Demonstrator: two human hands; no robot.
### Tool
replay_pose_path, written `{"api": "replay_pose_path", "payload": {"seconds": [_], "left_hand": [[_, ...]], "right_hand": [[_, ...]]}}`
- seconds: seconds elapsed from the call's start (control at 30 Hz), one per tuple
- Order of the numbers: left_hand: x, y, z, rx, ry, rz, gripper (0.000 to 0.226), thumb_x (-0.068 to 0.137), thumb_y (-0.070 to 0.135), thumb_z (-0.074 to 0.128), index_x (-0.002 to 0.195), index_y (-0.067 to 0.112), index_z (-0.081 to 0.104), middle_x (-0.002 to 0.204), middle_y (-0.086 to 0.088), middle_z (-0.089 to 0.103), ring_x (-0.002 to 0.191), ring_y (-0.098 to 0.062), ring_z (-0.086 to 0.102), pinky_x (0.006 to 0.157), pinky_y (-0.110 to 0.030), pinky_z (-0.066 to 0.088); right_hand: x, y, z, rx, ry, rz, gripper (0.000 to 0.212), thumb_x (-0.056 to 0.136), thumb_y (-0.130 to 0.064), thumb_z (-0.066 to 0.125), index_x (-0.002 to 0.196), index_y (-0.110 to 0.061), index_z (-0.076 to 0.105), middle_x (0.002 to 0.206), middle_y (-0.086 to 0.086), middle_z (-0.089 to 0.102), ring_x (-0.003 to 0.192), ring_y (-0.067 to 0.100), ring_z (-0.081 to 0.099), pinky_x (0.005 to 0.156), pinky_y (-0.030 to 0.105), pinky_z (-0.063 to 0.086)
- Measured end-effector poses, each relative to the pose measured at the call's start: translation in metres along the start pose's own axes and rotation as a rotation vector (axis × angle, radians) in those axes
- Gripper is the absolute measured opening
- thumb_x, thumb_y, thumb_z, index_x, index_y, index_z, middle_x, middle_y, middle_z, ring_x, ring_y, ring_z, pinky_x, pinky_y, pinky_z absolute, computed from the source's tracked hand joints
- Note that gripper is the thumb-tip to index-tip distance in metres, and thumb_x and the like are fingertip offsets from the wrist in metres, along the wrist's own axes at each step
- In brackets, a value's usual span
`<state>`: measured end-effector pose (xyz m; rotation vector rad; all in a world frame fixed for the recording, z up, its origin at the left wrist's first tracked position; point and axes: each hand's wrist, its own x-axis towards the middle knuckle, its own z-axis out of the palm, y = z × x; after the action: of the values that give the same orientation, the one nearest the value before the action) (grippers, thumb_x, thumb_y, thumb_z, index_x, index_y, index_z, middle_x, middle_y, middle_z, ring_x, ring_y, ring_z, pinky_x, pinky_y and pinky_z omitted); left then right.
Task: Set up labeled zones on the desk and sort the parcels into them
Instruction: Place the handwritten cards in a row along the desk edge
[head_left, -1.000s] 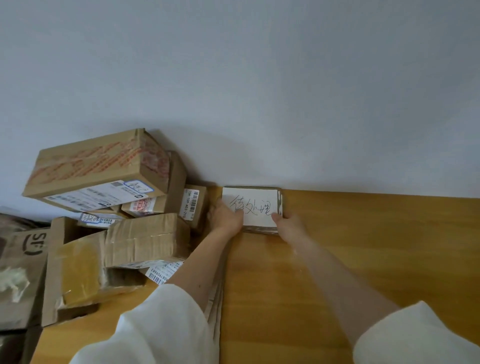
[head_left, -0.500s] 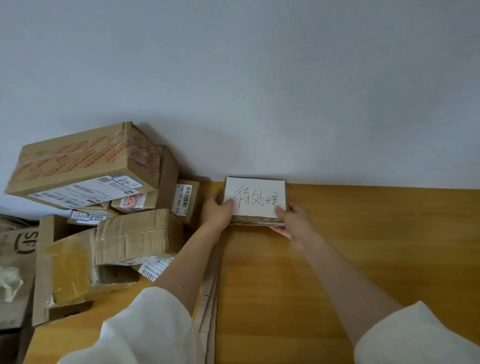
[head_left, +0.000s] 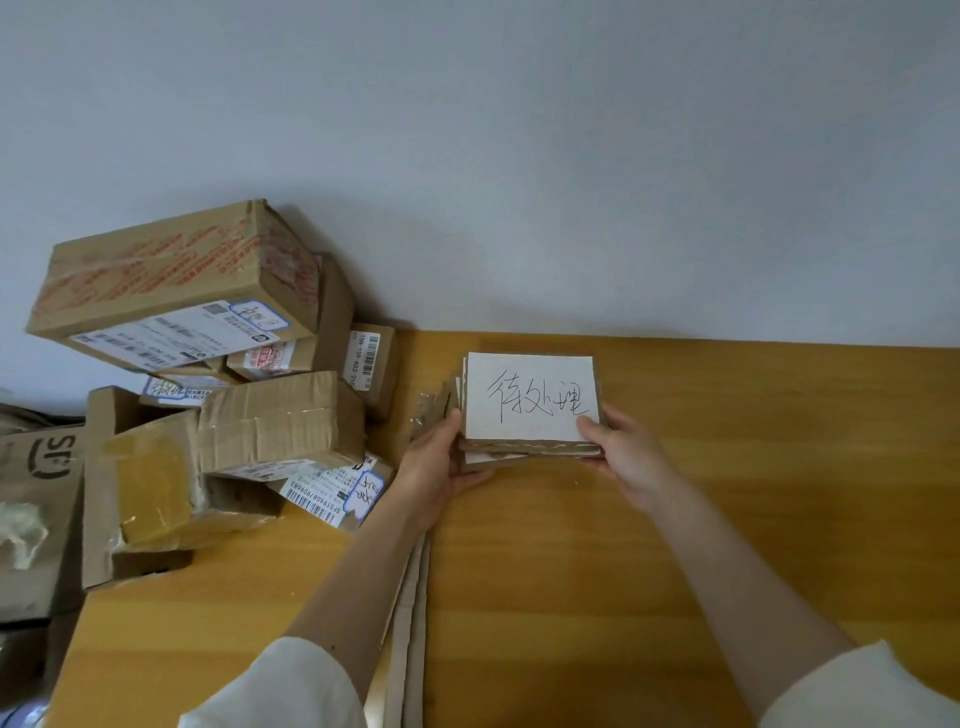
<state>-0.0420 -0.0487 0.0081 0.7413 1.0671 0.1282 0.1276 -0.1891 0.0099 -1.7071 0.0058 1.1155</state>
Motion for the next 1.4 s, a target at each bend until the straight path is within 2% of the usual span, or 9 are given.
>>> {"api": "replay_pose_path", "payload": {"seconds": [0.27,0.33,0.43,0.57,0.87,1.03,1.13,1.27,1.4], "left_hand": [[-0.016,-0.020,-0.008,-0.014,0.012,-0.022,0.037,0.097,0.035,0.050,0.126,0.014,0.059,0.113,-0.010,0.072,0.106,-0.029,0.068,0.097,-0.048,0.051],[-0.018,-0.025,-0.011,-0.026,0.049,-0.004,0.039,0.095,0.035,0.055,0.128,0.015,0.055,0.114,-0.010,0.071,0.106,-0.028,0.068,0.098,-0.049,0.051],[-0.022,-0.030,-0.014,0.057,0.152,0.045,0.019,0.096,0.033,0.056,0.108,0.019,0.062,0.106,-0.010,0.073,0.100,-0.027,0.069,0.095,-0.046,0.053],[-0.027,-0.036,-0.016,0.166,0.217,0.074,0.013,0.097,0.034,0.053,0.098,0.024,0.061,0.106,-0.005,0.070,0.100,-0.023,0.066,0.095,-0.042,0.053],[-0.034,-0.044,-0.017,0.274,0.177,0.025,0.022,0.099,0.031,0.049,0.115,0.018,0.056,0.100,0.003,0.067,0.084,-0.006,0.063,0.061,-0.016,0.047],[-0.034,-0.047,-0.020,0.286,0.169,0.012,0.016,0.099,0.030,0.049,0.108,0.020,0.057,0.097,0.003,0.068,0.083,-0.007,0.065,0.062,-0.015,0.049],[-0.031,-0.047,-0.021,0.296,0.182,0.002,0.019,0.099,0.031,0.050,0.110,0.019,0.059,0.100,0.002,0.070,0.088,-0.012,0.067,0.066,-0.018,0.050],[-0.029,-0.047,-0.022,0.318,0.180,-0.007,0.022,0.099,0.032,0.050,0.113,0.018,0.059,0.107,-0.001,0.070,0.094,-0.016,0.067,0.068,-0.019,0.051],[-0.028,-0.045,-0.021,0.310,0.168,-0.018,0.021,0.099,0.031,0.049,0.113,0.019,0.058,0.106,-0.002,0.070,0.088,-0.012,0.067,0.063,-0.016,0.050]], "right_hand": [[-0.016,0.015,-0.005,-0.081,0.103,-0.029,0.035,0.090,-0.008,0.067,0.125,-0.007,0.059,0.093,-0.005,0.069,0.077,0.010,0.066,0.056,0.017,0.053],[-0.020,0.017,-0.006,-0.099,0.091,-0.030,0.032,0.090,-0.009,0.067,0.121,-0.007,0.061,0.093,-0.003,0.071,0.077,0.013,0.067,0.060,0.021,0.056],[-0.021,0.018,-0.008,-0.165,0.168,-0.047,0.028,0.089,-0.016,0.069,0.116,-0.011,0.064,0.101,-0.001,0.071,0.088,0.016,0.066,0.073,0.028,0.055],[-0.017,0.010,-0.011,-0.071,0.274,0.003,0.018,0.094,-0.022,0.063,0.110,-0.013,0.062,0.088,-0.001,0.067,0.065,0.010,0.059,0.048,0.017,0.044],[0.020,-0.012,0.014,0.129,0.239,0.122,0.007,0.095,-0.020,0.061,0.092,-0.016,0.056,0.085,0.004,0.065,0.064,0.010,0.060,0.044,0.017,0.052],[0.038,-0.009,0.036,0.064,0.210,0.147,0.022,0.097,-0.019,0.058,0.117,-0.011,0.055,0.088,0.004,0.064,0.066,0.009,0.060,0.043,0.016,0.051],[0.041,-0.005,0.046,-0.037,0.227,0.137,0.039,0.098,-0.020,0.056,0.134,-0.008,0.049,0.102,0.005,0.064,0.077,0.013,0.064,0.056,0.023,0.056],[0.039,0.003,0.048,-0.655,0.335,-0.097,0.051,0.098,-0.033,0.053,0.146,-0.020,0.040,0.148,0.008,0.041,0.128,0.029,0.049,0.100,0.038,0.044],[0.042,0.010,0.051,-0.973,0.041,-0.288,0.044,0.101,-0.040,0.041,0.143,-0.027,0.047,0.156,0.001,0.033,0.145,0.027,0.024,0.117,0.041,0.023]]}}
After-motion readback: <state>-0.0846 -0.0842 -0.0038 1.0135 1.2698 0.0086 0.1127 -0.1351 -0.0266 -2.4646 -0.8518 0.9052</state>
